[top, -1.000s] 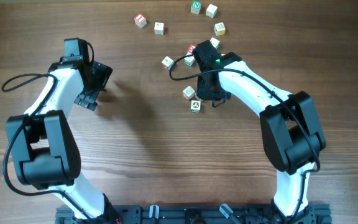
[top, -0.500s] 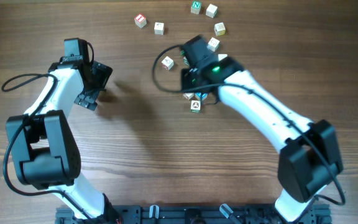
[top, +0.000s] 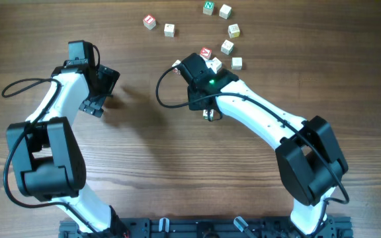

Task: Form a circle

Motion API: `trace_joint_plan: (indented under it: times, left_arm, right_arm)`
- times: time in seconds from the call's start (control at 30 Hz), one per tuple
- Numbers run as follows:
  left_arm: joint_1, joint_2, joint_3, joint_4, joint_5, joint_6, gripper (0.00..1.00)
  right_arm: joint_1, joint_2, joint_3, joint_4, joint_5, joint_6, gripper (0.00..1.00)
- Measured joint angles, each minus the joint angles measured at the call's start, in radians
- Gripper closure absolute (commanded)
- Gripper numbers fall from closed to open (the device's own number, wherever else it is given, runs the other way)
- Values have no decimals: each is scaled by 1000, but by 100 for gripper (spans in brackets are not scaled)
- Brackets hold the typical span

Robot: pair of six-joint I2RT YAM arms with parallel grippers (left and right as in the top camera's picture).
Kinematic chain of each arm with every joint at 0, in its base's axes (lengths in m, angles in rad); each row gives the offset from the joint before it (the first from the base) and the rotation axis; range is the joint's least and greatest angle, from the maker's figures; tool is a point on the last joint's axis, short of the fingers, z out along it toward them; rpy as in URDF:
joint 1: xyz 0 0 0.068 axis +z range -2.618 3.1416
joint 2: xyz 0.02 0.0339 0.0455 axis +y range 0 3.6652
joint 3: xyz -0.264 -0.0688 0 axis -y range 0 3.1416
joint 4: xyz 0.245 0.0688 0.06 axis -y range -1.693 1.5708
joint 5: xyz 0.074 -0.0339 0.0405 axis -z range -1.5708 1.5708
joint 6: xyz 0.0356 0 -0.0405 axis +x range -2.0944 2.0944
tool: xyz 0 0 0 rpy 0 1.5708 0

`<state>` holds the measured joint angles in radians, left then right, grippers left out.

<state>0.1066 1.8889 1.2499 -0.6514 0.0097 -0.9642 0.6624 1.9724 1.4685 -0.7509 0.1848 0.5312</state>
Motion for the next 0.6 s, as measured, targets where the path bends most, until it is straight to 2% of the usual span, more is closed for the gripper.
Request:
trace_joint_plan:
  times: [0.6]
  left_arm:
    - [0, 0, 0, 0, 0, 0, 0]
  right_arm:
    - [-13, 33, -10, 5, 0, 3, 95]
